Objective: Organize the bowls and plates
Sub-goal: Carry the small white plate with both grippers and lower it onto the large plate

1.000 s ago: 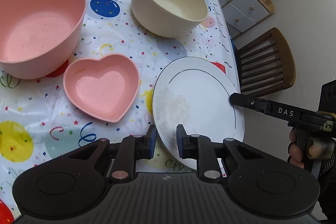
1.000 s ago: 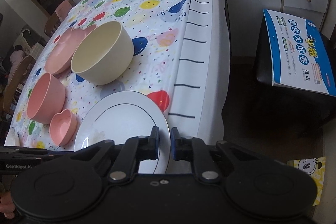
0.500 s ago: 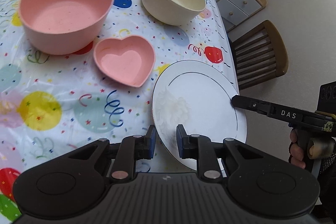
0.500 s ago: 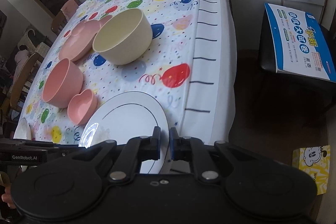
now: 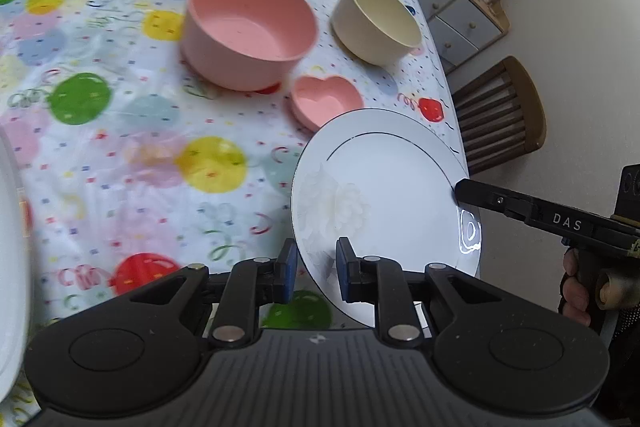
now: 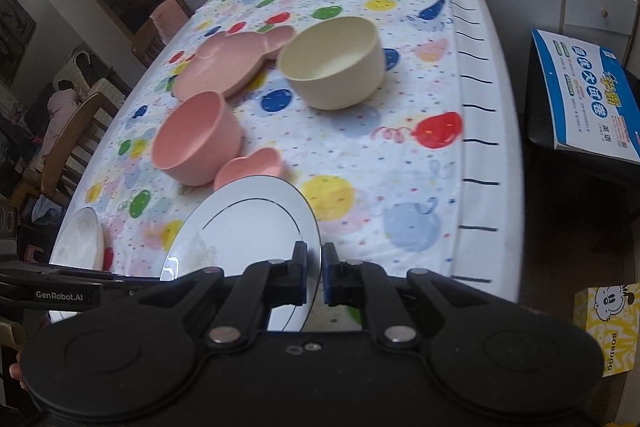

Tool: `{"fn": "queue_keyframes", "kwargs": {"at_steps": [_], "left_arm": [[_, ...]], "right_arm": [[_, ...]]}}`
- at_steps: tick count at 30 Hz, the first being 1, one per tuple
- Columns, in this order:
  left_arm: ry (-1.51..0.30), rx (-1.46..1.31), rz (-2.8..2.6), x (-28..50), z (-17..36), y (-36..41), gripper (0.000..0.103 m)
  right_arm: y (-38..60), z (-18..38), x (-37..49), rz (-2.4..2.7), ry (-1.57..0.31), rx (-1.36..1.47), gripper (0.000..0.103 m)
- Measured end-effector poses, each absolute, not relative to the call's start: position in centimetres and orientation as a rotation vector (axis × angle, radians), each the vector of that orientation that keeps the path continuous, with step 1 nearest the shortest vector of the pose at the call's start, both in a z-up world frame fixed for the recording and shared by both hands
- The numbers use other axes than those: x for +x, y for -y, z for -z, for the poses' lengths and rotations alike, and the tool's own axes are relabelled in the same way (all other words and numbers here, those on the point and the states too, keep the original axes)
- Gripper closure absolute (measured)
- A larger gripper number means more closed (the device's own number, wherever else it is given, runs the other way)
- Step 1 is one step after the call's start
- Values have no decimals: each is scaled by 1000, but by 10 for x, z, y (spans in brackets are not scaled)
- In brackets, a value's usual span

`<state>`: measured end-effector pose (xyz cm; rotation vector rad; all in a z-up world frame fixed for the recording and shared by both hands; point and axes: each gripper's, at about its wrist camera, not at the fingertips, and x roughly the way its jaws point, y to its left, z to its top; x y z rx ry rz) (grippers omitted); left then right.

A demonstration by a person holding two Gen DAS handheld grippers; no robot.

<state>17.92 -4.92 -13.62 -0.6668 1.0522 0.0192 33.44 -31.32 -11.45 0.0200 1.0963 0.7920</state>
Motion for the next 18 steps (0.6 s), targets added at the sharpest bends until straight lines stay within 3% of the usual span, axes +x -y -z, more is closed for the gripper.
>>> {"fn": "queue_keyframes", "kwargs": {"at_steps": [18], "left_arm": [[-979, -671, -132, 69, 113, -59, 83]], "right_arm": [[199, 89, 244, -890, -1036, -31, 97]]}}
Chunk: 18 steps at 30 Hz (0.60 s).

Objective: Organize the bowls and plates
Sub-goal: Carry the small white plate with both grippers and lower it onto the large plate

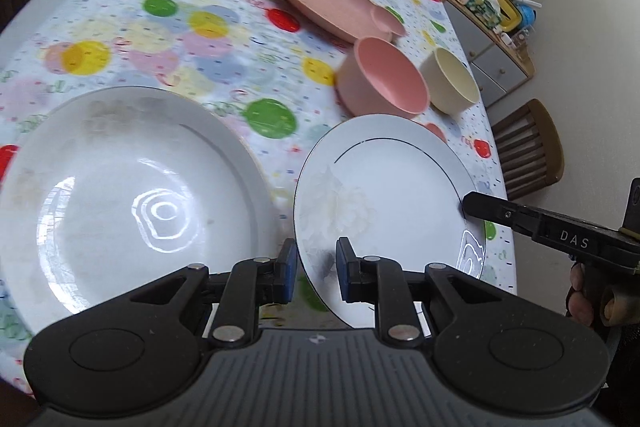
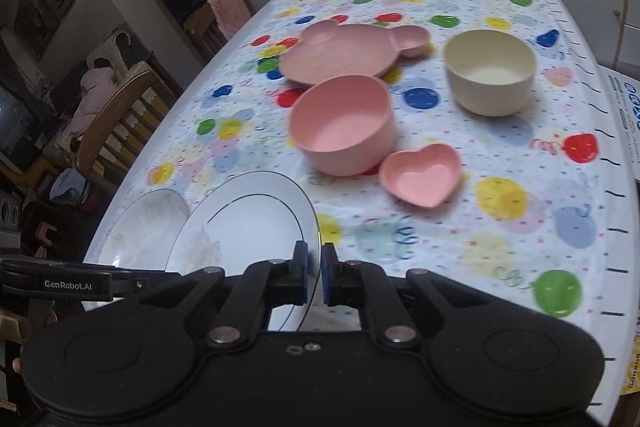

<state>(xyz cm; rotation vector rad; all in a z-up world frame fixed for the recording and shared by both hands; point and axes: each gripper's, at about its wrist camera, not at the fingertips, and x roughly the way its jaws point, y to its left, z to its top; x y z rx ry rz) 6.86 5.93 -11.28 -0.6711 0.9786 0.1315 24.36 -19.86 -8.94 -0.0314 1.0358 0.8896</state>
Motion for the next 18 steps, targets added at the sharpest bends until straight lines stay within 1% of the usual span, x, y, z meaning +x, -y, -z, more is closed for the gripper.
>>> {"fn": "queue_keyframes", "kwargs": {"at_steps": [11, 18], "left_arm": [[-966, -666, -190, 20, 113, -124, 83], [-973, -656, -233, 2, 120, -159, 83]], "right_arm": [[129, 93, 193, -930, -1029, -54, 97], [89, 106, 168, -940, -1066, -62, 97]]}}
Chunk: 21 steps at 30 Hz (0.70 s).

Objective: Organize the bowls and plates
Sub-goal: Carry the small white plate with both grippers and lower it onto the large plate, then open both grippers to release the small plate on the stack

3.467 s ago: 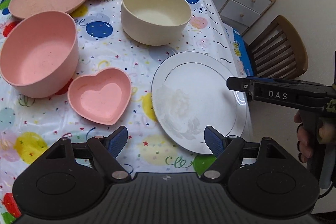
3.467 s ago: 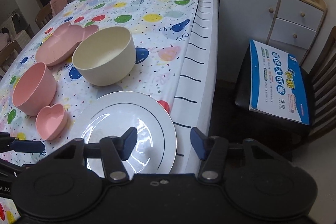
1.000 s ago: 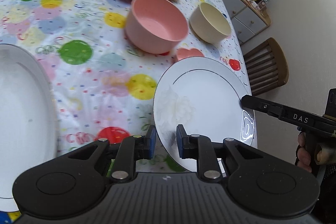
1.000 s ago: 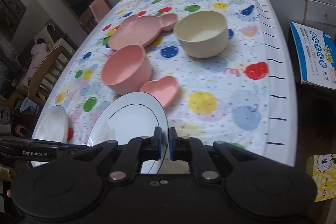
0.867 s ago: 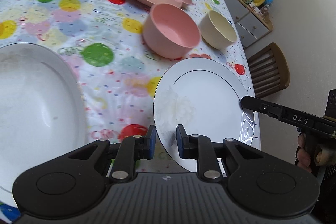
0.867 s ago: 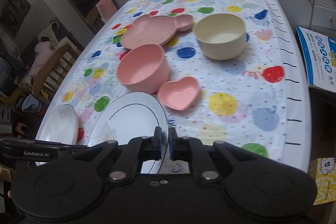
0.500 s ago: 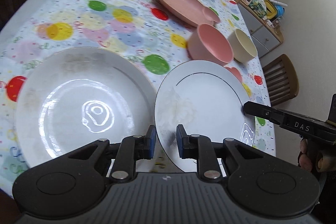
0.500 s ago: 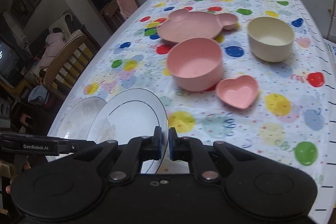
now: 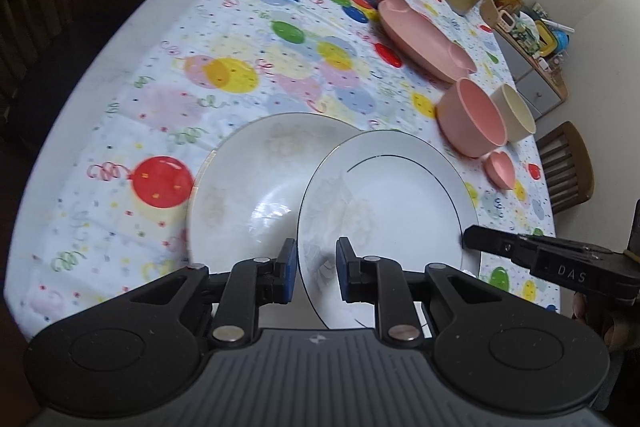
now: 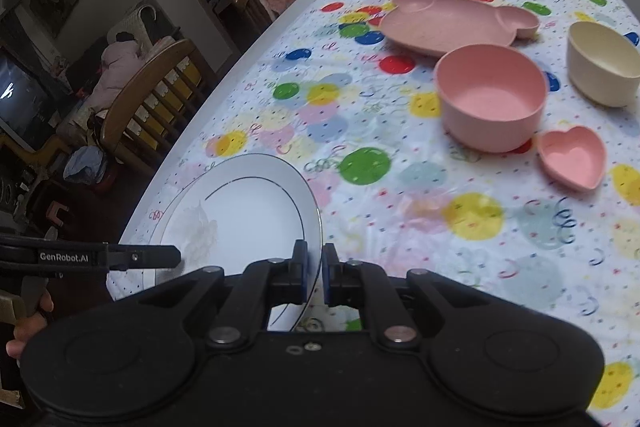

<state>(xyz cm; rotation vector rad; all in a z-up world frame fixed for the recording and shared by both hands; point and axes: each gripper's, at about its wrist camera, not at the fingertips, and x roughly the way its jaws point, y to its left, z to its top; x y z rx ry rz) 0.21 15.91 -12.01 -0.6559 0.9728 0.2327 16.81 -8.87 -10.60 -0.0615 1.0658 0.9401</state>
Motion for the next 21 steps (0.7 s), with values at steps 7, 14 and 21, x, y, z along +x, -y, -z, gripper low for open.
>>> {"fn": "queue_keyframes", "kwargs": {"at_steps": [7, 14, 21], "left_arm": [[-998, -643, -265, -4, 132, -179, 83], [-1019, -638, -276, -3, 141, -188, 83], [-1026, -645, -269, -2, 146, -193, 83]], "right_arm": [[60, 124, 149, -943, -1109, -91, 97], [45, 130, 143, -928, -1121, -106, 97], [35, 135, 142, -911, -1137, -125, 97]]}}
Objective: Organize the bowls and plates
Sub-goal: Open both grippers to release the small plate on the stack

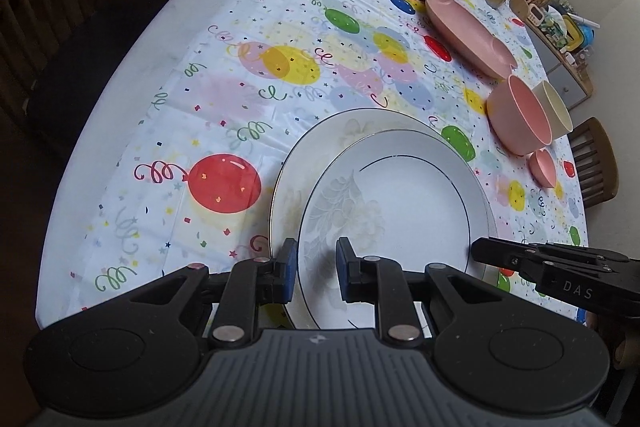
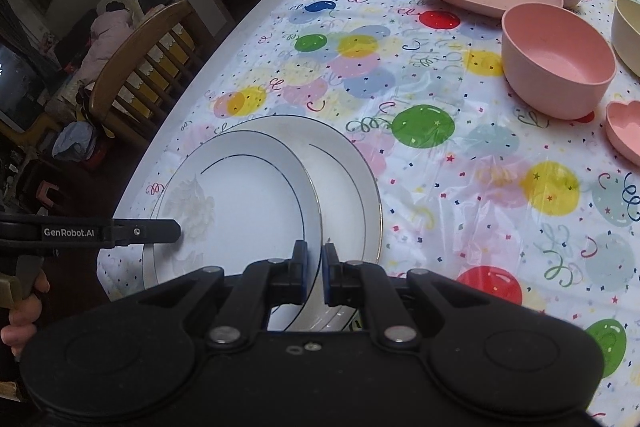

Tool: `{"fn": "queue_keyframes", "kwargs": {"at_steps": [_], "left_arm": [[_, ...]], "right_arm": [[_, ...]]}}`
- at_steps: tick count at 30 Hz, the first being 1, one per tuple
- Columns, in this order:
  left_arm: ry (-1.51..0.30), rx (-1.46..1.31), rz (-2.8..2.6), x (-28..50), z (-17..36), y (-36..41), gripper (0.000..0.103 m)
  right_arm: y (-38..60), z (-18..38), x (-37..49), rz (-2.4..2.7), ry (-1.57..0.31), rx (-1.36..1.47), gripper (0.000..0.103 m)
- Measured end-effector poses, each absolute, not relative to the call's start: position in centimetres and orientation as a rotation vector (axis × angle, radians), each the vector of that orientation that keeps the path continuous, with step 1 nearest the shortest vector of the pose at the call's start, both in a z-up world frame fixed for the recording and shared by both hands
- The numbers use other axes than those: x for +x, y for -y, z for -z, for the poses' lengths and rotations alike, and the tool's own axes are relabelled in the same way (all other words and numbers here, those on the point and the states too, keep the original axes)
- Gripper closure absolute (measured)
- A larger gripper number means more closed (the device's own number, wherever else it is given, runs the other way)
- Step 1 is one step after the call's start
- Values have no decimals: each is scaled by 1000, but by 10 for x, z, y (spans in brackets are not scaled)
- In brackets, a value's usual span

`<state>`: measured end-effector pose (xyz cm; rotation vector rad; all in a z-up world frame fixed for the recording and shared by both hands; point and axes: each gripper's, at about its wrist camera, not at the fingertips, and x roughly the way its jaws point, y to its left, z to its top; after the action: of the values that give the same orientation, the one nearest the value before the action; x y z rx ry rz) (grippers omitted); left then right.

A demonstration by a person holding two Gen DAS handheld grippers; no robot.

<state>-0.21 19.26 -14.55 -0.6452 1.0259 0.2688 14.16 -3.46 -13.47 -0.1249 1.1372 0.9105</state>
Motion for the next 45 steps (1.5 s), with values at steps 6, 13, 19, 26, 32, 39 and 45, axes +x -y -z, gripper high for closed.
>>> {"fn": "queue_keyframes", "kwargs": {"at_steps": [6, 13, 19, 26, 32, 39, 45], "left_arm": [[-1034, -651, -259, 0, 148, -191, 83], [-1042, -662, -249, 3, 152, -191, 83], [-1046, -667, -248, 6, 154, -191, 83], [-1051, -661, -251, 8, 154, -190, 83], [-1038, -645, -267, 4, 150, -189, 83], [-1007, -610, -261, -7, 137, -185, 83], [-949, -567, -235, -16, 112, -175, 83]], "right_arm": [[32, 137, 143, -890, -1147, -134, 97], [33, 139, 145, -873, -1156, -138, 97], [35, 140, 148, -860, -1164, -131, 97], [36, 143, 152, -847, -1172, -127, 97], [36, 143, 151, -845, -1175, -131, 95], [33, 133, 145, -849, -1145, -163, 84], [33, 116, 133, -871, -1110, -170, 79]]}}
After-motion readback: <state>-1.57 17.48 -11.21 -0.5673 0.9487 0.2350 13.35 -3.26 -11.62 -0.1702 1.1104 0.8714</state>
